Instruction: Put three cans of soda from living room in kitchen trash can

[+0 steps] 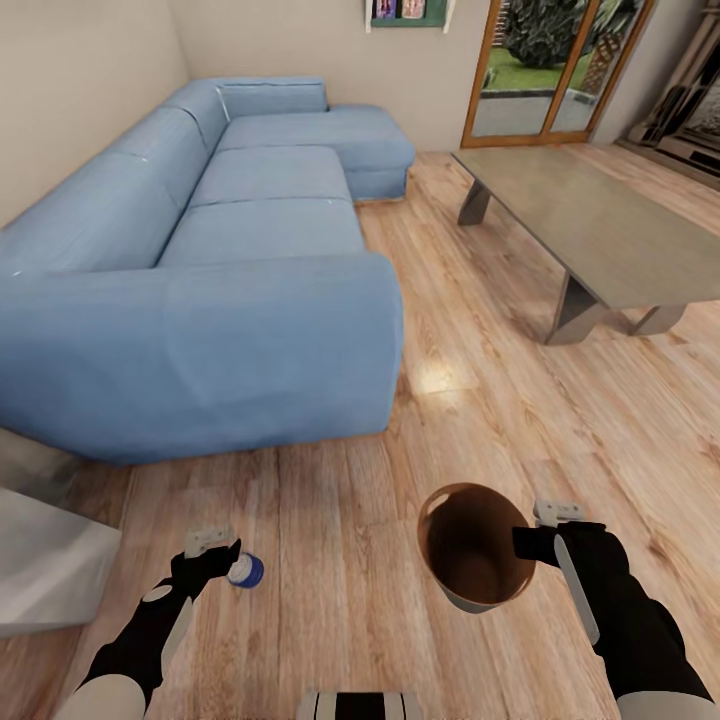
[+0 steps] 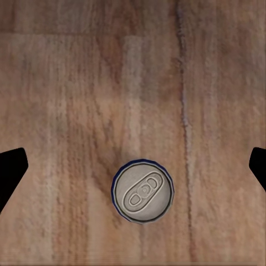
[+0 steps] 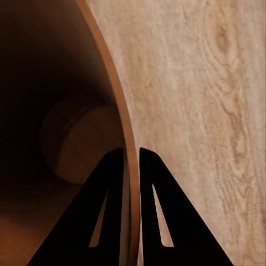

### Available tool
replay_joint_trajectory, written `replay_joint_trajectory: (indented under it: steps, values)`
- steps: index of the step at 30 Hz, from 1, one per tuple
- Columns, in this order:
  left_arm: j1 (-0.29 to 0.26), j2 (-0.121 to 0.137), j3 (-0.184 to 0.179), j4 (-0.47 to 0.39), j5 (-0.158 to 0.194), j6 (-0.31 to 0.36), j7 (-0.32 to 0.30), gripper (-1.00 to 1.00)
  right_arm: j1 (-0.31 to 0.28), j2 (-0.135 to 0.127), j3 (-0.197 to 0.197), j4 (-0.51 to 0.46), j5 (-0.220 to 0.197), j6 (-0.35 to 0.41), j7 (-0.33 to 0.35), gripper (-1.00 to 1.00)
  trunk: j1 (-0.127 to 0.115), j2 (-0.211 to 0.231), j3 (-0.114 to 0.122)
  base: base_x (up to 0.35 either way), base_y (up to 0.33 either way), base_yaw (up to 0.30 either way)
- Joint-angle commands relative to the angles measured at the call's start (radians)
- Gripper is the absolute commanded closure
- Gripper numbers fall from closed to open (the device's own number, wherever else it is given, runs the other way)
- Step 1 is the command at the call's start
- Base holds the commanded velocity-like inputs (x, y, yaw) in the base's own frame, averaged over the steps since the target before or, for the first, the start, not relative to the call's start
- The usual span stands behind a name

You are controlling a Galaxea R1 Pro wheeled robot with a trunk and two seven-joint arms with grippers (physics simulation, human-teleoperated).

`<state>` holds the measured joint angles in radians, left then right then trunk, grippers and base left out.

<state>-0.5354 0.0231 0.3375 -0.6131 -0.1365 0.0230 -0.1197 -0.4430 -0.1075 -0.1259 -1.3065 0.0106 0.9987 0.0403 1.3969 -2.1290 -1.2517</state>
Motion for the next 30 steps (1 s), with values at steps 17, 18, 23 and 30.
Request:
replay_joint_trajectory:
  steps: [17, 18, 23, 30]
  values:
    - [0.0, 0.0, 0.0, 0.0, 0.0, 0.0, 0.0, -1.0, 0.0, 0.0, 0.0, 0.0, -0.014, 0.0, 0.006, 1.0, 0.0, 0.0, -0.028, 0.0, 0.0, 0.0]
    - [0.0, 0.0, 0.0, 0.0, 0.0, 0.0, 0.0, -1.0, 0.0, 0.0, 0.0, 0.0, -0.014, 0.0, 0.006, 1.0, 0.0, 0.0, -0.029, 0.0, 0.0, 0.0]
    - [0.0, 0.0, 0.0, 0.0, 0.0, 0.0, 0.0, -1.0, 0.0, 0.0, 0.0, 0.0, -0.014, 0.0, 0.006, 1.0, 0.0, 0.0, -0.032, 0.0, 0.0, 0.0]
    - [0.0, 0.0, 0.0, 0.0, 0.0, -0.001, 0.0, -1.0, 0.0, 0.0, 0.0, 0.0, -0.014, 0.0, 0.006, 1.0, 0.0, 0.0, -0.033, 0.0, 0.0, 0.0]
